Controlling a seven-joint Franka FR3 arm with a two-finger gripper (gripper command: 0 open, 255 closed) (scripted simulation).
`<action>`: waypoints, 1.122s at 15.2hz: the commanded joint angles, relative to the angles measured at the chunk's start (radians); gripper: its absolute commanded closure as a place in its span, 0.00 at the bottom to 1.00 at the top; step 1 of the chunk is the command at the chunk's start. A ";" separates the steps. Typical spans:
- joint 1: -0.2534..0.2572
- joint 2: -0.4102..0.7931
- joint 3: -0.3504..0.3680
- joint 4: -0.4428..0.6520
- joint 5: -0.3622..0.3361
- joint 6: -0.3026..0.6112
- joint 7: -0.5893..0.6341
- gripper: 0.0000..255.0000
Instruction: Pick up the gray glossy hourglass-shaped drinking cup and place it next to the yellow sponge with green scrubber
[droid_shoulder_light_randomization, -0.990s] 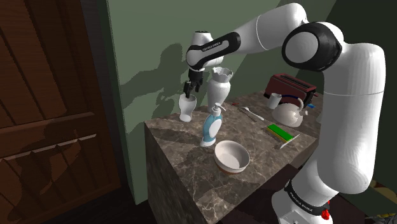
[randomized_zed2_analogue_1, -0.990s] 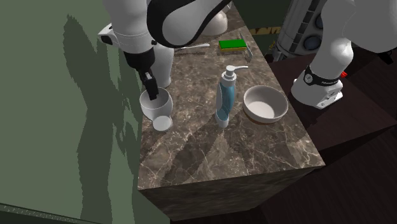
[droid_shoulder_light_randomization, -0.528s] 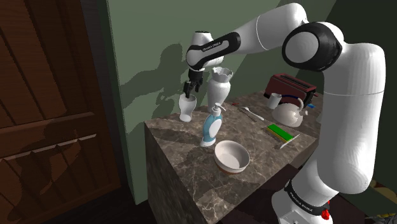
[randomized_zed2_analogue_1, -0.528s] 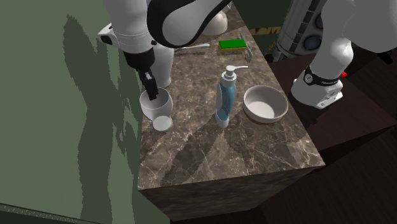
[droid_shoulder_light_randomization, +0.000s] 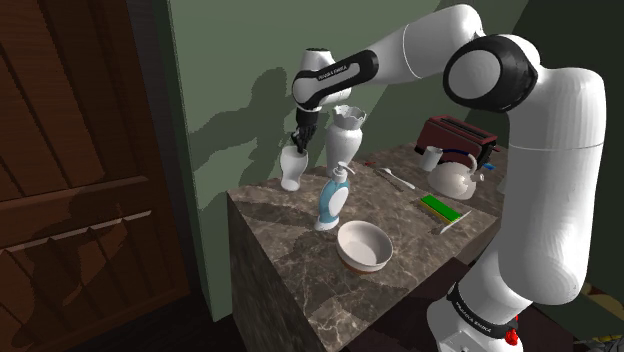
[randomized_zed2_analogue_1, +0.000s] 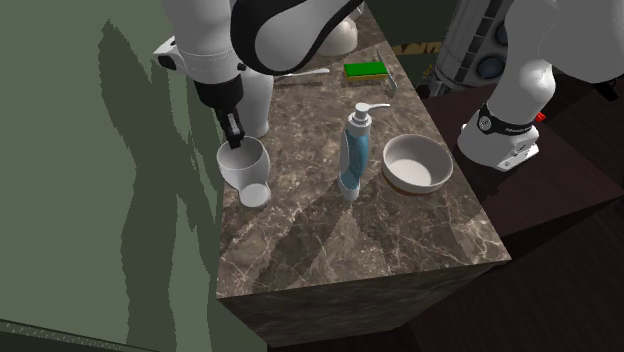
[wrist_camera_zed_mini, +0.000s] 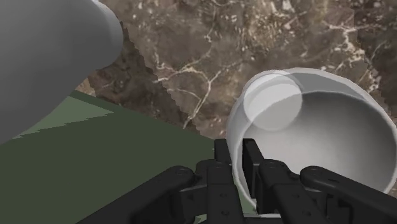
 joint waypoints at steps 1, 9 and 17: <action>0.003 0.055 0.003 0.016 -0.001 0.007 0.002 1.00; -0.003 0.015 0.000 0.017 -0.003 -0.032 -0.010 1.00; -0.002 -0.028 -0.002 0.063 -0.006 -0.121 -0.011 1.00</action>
